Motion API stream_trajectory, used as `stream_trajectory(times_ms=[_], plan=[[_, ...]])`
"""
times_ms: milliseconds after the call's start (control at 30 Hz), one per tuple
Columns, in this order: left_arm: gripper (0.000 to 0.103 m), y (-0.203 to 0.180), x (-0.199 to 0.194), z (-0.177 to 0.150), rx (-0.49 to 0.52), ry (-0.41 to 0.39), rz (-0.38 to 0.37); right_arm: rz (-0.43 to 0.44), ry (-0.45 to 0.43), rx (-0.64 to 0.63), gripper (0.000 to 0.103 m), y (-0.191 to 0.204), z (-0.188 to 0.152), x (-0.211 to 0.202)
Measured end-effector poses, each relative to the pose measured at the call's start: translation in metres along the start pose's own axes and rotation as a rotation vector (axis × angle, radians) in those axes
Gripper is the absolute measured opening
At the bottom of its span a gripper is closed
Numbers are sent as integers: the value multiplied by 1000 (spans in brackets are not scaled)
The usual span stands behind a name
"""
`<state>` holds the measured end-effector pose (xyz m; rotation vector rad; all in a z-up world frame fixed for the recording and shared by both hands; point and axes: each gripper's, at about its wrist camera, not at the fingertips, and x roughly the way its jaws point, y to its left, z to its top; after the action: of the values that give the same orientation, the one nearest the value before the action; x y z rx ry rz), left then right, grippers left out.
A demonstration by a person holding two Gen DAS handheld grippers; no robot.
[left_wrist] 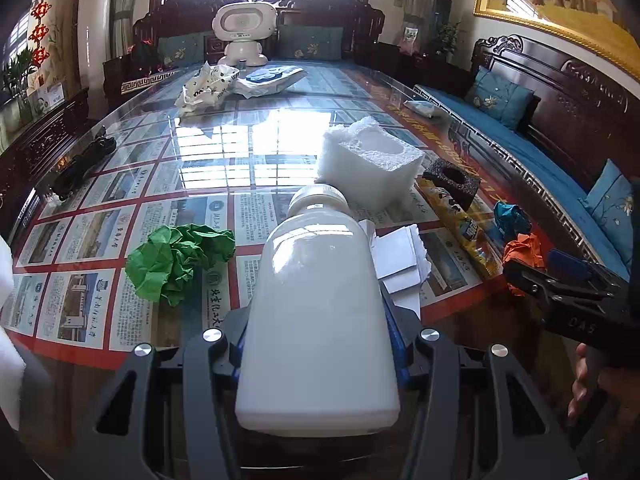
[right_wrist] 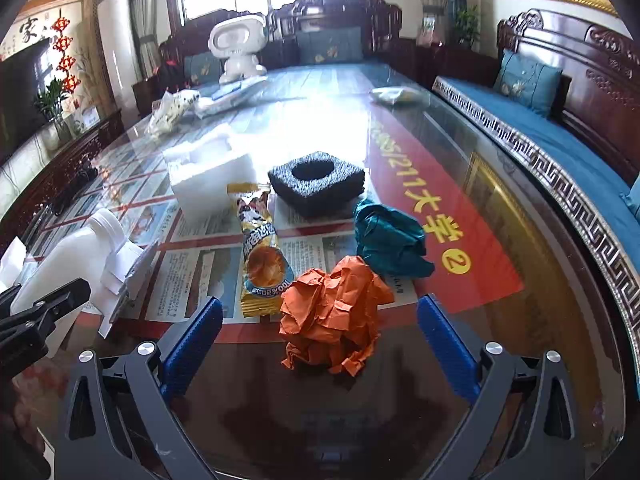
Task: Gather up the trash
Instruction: 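Grasp the white bottle with the left gripper while the right grasps the orange paper, then carry the bottle and orange paper to the bin and open both grippers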
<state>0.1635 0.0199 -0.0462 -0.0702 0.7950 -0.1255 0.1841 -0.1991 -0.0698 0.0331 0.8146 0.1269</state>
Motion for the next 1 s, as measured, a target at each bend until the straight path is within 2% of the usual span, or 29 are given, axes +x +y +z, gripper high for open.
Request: stream_trajectory(times_ms=[67,133,200,267,500,767,1000], plan=[[52,-1,-1,0,-1,-1,-3,4,24,3,73,0,0,4],[52,-1,-2,0,-1,-1,-9,2,51,16,66,-3,0,10],[52,-2,-3,0,2,-2,-11,23,68,27,51,-6,-2,13],[52,-3,-4,-1,4,-3,-11,31,54,30,44,-7,-4,9],[52,-12,-17,-7,25,-13,-14,55,0,37,41,-5,-18,-18],[52,-33,-48,-22,62,-29,-47,76,-76,-27,41,12,-39,-84],[52,-53,-86,-51,96,-33,-78,100,-120,-67,42,23,-69,-142]])
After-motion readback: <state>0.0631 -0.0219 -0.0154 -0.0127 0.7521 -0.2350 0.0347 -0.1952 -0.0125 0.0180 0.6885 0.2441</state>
